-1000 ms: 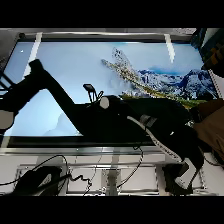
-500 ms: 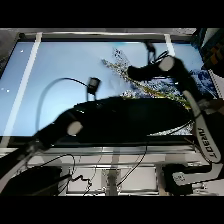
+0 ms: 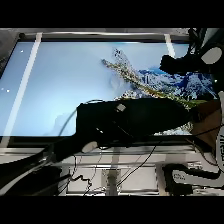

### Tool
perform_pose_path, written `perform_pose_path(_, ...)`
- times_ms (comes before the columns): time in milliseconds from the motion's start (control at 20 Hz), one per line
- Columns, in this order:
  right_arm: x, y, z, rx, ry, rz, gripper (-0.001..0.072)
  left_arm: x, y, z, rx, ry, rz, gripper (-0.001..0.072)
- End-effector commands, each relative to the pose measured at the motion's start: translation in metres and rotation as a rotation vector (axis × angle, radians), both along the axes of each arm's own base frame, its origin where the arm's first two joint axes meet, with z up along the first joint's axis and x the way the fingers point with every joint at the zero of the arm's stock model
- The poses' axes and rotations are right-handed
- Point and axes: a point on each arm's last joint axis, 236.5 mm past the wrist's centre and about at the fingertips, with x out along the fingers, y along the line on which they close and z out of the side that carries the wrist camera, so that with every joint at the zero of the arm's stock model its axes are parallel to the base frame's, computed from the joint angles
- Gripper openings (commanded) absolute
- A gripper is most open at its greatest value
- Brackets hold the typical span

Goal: Fold the clothes and pants, and hang the long-sleeved shirts on hangers.

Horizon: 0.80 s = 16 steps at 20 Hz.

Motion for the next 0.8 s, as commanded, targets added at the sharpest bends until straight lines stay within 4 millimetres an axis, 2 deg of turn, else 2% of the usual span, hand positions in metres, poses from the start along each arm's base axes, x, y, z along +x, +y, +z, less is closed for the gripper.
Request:
perform_pose_path(0,-0.004,-0.011,0.000,-0.019,0.010,-0.012,0.0072,0.048,0.109,0.014,0.184,-0.009,0.164,0.0697)
perform_pose_path(100,-0.004,-0.011,0.000,-0.019,0.010,-0.012,0.0072,0.084,0.208,0.016,0.321,-0.019,0.351,0.0690)
perform_pose_path(150,-0.004,-0.010,0.001,-0.019,0.009,-0.012,0.0072,0.094,0.246,0.012,0.356,0.005,0.409,0.0690)
perform_pose_path(200,-0.004,-0.010,0.001,-0.018,0.008,-0.012,0.0072,0.096,0.273,0.003,0.336,0.083,0.458,0.0689)
perform_pose_path(250,-0.004,-0.010,0.001,-0.019,0.009,-0.011,0.0072,0.098,0.288,-0.004,0.271,0.157,0.480,0.0689)
perform_pose_path(400,-0.005,-0.010,-0.001,-0.035,0.009,0.012,0.0072,0.111,0.316,-0.022,-0.006,0.305,0.535,0.0691)
perform_pose_path(500,-0.006,-0.010,-0.001,-0.046,0.007,0.028,0.0072,0.109,0.342,-0.053,0.000,0.394,0.552,0.0702)
perform_pose_path(550,-0.006,-0.010,-0.001,-0.050,0.004,0.033,0.0072,0.103,0.345,-0.070,0.026,0.440,0.521,0.0702)
perform_pose_path(650,-0.006,-0.010,-0.001,-0.051,0.004,0.033,0.0072,0.099,0.335,-0.094,0.017,0.505,0.444,0.0702)
perform_pose_path(750,-0.006,-0.010,-0.001,-0.051,0.004,0.033,0.0072,0.101,0.314,-0.112,-0.034,0.549,0.368,0.0701)
